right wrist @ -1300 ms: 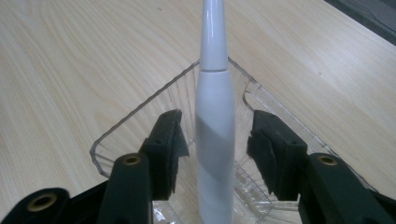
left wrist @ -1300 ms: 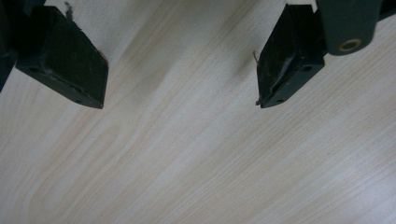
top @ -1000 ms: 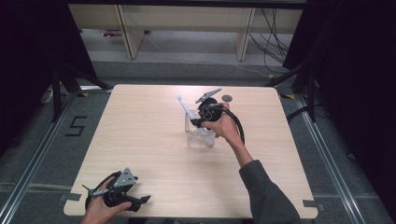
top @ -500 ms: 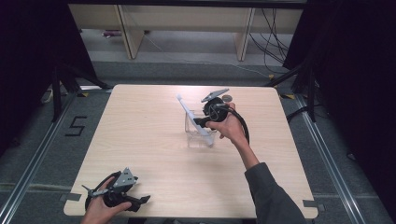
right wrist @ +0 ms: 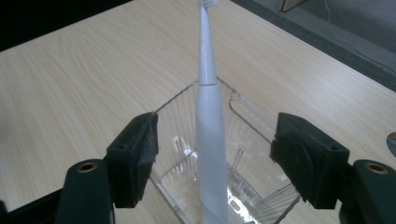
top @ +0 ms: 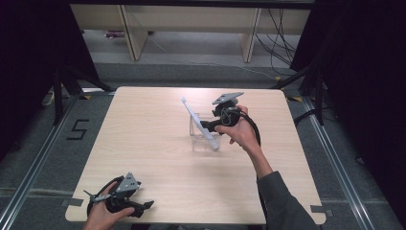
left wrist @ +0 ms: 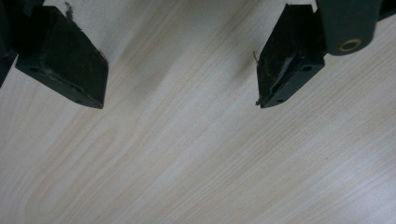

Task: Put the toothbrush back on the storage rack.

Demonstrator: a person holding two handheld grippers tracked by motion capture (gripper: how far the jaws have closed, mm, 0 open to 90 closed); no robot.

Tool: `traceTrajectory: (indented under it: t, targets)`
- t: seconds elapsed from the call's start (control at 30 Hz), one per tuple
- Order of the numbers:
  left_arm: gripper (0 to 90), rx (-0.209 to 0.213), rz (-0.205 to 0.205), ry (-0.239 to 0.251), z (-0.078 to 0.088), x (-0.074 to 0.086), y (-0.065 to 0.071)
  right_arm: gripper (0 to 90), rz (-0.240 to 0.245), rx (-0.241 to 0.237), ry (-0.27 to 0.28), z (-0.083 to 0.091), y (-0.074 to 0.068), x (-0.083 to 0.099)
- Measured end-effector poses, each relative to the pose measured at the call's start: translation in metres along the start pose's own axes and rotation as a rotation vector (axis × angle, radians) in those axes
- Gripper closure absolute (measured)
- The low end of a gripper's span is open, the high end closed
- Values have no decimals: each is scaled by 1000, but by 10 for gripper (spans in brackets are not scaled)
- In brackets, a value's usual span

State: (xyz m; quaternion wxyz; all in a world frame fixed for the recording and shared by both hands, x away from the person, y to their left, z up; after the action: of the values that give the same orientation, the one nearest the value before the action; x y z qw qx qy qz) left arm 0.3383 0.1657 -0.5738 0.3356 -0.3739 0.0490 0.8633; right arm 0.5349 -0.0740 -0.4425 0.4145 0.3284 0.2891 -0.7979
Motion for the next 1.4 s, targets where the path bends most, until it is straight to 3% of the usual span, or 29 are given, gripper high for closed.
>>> traceTrajectory:
  t: [0.1, 0.4, 0.43, 0.63, 0.67, 0.73, 0.8, 0.87, 1.03, 1.17, 1.2, 1.23, 1.3, 1.33, 1.4]
  targets:
    - [164, 4, -4, 1, 0, 0, 0, 266, -2, -3, 40, 5, -1, -1]
    - [164, 1, -4, 0, 0, 1, 0, 192, -16, 4, 81, 15, 0, 5]
    - [164, 1, -5, 1, 0, 0, 0, 174, 0, 8, 93, 17, 2, 6]
    - [164, -2, -2, 2, 0, 0, 0, 171, 0, 3, 116, 23, 1, 10]
    - [164, -2, -3, 2, 0, 0, 0, 171, -14, 2, 112, 24, 0, 12]
    - [164, 0, -9, 6, 0, 0, 0, 170, 8, 10, 114, 25, 3, 12]
    - [164, 6, -2, 14, 2, -1, 1, 170, -21, 8, 108, 27, 1, 14]
    - [164, 9, -4, 14, 2, -1, 1, 172, 1, 5, 115, 27, 3, 15]
    - [164, 6, 2, 23, 2, -2, 2, 169, -20, 21, 110, 31, 4, 21]
    - [164, 3, -11, 17, 3, -2, 1, 169, -3, 18, 106, 32, 6, 25]
    - [164, 3, -6, 19, 3, -2, 2, 169, -29, 26, 98, 33, 5, 28]
    - [164, 3, -6, 19, 3, -2, 2, 168, -9, 31, 101, 36, 7, 29]
    - [164, 2, -5, 19, 3, -2, 2, 168, -17, 24, 103, 36, 6, 30]
    - [164, 0, -29, 8, 3, -1, 0, 167, -30, 34, 111, 38, 6, 31]
    - [164, 2, -19, 13, 3, -2, 1, 166, -22, 37, 114, 42, 8, 31]
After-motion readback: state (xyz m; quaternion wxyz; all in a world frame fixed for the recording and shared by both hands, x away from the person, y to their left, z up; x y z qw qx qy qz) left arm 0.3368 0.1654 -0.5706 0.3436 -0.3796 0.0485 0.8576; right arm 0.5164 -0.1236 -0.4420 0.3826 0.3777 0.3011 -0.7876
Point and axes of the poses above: each handheld gripper's, and its own axes: z roughly backward along the jaws, x roughly out of its underside, y roughly to its right, the point moved 9 cm from there along -z, roughly forward along the jaws, and after that the axes turned 15 degrees about -x, right-handed, at the moved point
